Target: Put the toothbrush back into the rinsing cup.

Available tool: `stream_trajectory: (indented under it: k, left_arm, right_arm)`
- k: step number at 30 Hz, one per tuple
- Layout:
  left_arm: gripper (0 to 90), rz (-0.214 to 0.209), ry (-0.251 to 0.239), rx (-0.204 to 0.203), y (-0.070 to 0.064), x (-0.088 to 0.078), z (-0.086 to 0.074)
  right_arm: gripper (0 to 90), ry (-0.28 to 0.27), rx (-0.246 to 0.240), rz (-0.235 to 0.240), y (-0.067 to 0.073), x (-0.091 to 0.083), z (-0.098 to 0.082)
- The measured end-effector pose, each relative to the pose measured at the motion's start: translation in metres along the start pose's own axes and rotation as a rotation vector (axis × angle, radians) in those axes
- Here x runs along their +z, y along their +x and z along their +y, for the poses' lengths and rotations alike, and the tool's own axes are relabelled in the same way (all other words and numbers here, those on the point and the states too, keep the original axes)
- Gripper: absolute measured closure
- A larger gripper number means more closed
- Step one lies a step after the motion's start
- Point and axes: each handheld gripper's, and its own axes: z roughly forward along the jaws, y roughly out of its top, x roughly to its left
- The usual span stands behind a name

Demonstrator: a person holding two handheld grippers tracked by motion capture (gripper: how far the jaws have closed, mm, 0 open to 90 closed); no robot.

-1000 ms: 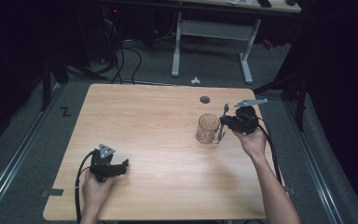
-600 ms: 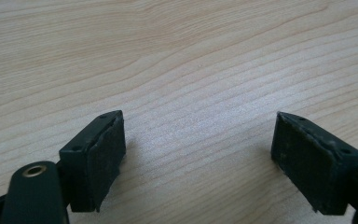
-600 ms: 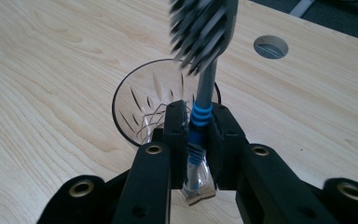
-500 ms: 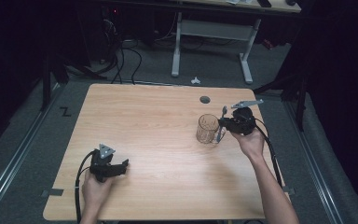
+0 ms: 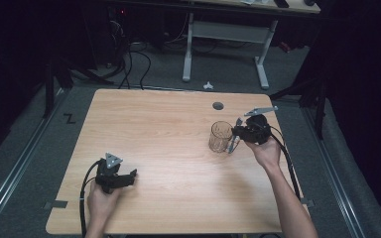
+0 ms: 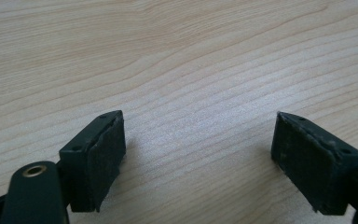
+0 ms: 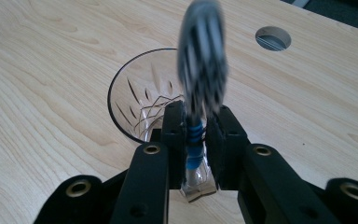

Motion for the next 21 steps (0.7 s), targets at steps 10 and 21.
stream_trajectory:
  k: [10,21]
  left_arm:
    - [18.2,0.0,-0.001,-0.002,-0.0001,0.0001,-0.0001]
    - [18.2,0.0,-0.001,-0.001,-0.0001,0.0001,-0.0001]
  right_arm:
    - [77.7,0.0,0.008,0.001,-0.0012,0.0023,-0.0045]
    - [67.9,-0.031,0.023,-0.002,-0.0037,-0.0049,-0.0083]
